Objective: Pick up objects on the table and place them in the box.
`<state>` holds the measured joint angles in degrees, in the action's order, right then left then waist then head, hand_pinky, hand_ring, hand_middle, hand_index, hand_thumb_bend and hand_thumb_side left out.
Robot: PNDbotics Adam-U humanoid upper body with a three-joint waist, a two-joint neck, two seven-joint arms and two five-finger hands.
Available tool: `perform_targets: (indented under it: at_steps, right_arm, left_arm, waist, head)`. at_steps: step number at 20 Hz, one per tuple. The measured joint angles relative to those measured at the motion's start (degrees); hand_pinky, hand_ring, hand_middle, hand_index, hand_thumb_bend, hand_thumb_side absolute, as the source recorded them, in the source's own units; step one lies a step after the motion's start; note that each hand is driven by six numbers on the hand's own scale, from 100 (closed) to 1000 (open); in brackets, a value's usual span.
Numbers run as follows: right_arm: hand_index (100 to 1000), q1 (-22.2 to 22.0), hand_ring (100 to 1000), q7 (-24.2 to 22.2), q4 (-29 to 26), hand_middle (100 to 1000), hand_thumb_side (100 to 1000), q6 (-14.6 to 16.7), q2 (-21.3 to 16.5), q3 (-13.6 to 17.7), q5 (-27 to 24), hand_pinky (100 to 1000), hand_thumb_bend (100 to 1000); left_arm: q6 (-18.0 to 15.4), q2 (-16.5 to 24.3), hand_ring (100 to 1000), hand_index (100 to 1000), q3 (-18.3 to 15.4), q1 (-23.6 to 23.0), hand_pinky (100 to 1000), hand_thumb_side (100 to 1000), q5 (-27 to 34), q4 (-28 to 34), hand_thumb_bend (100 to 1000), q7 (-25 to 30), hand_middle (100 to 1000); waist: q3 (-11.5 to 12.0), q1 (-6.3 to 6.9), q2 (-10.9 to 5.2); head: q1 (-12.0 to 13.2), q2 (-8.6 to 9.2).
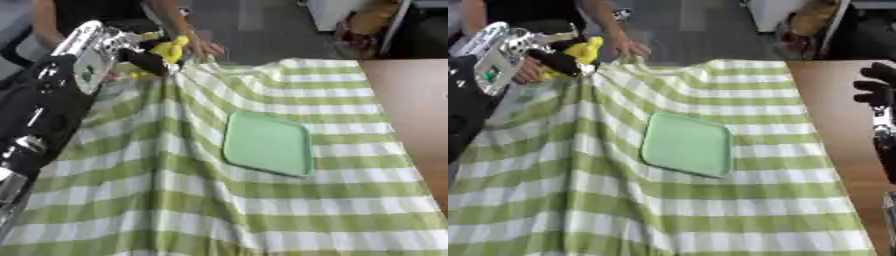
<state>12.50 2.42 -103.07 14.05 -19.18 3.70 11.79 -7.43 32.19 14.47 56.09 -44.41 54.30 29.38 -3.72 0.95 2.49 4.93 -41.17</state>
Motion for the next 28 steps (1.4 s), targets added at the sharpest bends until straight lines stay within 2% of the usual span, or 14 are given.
perform_targets:
  at_steps: [28]
  right_arm:
    - [887, 0.00, 750, -0.01, 0.00, 780, 834, 0.01, -0.01, 0.01, 0.04, 693, 100]
  left_arm:
    - [-0.56, -0.25, 100, 319, -0.17, 0.07, 100, 523, -0.07, -0.34, 100, -0.06, 141]
  waist:
    - [-0.10, 0.01, -0.01]
  head:
    - [-0.45, -0.01]
